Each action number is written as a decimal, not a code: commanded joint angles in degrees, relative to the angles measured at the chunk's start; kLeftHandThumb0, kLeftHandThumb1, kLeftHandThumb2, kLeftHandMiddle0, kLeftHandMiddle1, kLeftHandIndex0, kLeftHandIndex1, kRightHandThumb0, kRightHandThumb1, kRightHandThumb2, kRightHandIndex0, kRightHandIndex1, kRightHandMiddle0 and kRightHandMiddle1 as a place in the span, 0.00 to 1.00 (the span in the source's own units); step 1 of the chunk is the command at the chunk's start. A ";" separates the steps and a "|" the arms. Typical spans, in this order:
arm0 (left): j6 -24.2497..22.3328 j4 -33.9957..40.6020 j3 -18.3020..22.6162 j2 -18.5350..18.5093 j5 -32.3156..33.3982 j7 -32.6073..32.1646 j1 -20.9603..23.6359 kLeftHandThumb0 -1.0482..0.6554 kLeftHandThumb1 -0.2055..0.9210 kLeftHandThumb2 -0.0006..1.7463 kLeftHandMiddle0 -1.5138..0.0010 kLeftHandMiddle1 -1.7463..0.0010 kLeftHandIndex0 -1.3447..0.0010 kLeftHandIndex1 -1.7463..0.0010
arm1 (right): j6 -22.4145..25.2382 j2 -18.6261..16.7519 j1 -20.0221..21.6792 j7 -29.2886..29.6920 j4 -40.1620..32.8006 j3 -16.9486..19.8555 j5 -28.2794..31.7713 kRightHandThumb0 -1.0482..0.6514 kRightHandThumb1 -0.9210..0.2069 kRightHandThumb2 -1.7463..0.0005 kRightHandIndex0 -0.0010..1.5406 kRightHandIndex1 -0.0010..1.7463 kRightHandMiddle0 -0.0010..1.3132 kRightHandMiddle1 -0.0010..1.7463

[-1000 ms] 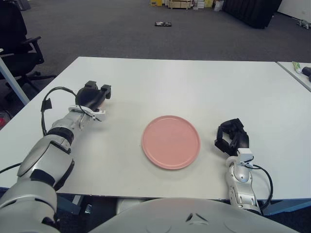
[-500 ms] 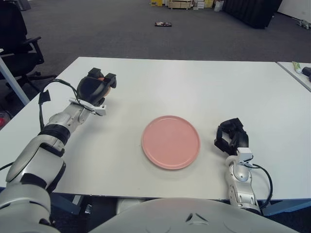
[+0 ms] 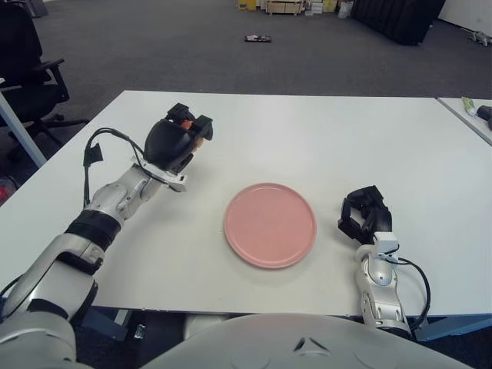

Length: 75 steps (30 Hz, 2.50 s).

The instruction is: Put the apple into the plate.

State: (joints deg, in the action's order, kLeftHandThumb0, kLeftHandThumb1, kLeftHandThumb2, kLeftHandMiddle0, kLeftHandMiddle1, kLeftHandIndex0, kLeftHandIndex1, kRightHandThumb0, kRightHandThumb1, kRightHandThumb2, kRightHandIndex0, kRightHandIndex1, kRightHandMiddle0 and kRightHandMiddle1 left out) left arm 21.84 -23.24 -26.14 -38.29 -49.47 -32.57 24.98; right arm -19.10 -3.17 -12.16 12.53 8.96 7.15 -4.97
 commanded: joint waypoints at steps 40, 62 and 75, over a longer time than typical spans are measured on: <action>18.02 8.29 -10.39 11.50 -7.70 19.75 -0.74 0.61 0.29 0.88 0.49 0.03 0.60 0.00 | -3.85 0.88 0.91 -2.46 3.20 0.19 1.62 0.38 0.32 0.41 0.39 0.82 0.32 1.00; 25.61 -1.63 -12.60 13.64 -8.22 14.51 2.02 0.61 0.45 0.74 0.57 0.00 0.64 0.11 | -4.60 1.09 0.64 -1.74 3.39 -0.03 0.53 0.38 0.32 0.42 0.39 0.81 0.32 1.00; 29.83 -1.88 -10.29 12.21 10.38 34.97 1.99 0.18 0.90 0.43 0.99 0.60 0.99 0.57 | -3.87 1.09 0.41 -1.42 2.88 -0.36 -0.08 0.38 0.31 0.42 0.38 0.80 0.32 1.00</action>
State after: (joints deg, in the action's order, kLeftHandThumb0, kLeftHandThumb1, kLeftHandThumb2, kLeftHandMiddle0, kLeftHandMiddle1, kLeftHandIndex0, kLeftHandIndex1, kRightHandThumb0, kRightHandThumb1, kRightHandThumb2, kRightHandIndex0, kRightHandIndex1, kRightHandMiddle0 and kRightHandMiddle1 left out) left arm 52.53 -26.67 -37.90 -25.26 -41.91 -1.45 25.85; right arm -23.49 -2.32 -11.87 10.80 11.38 7.04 -4.75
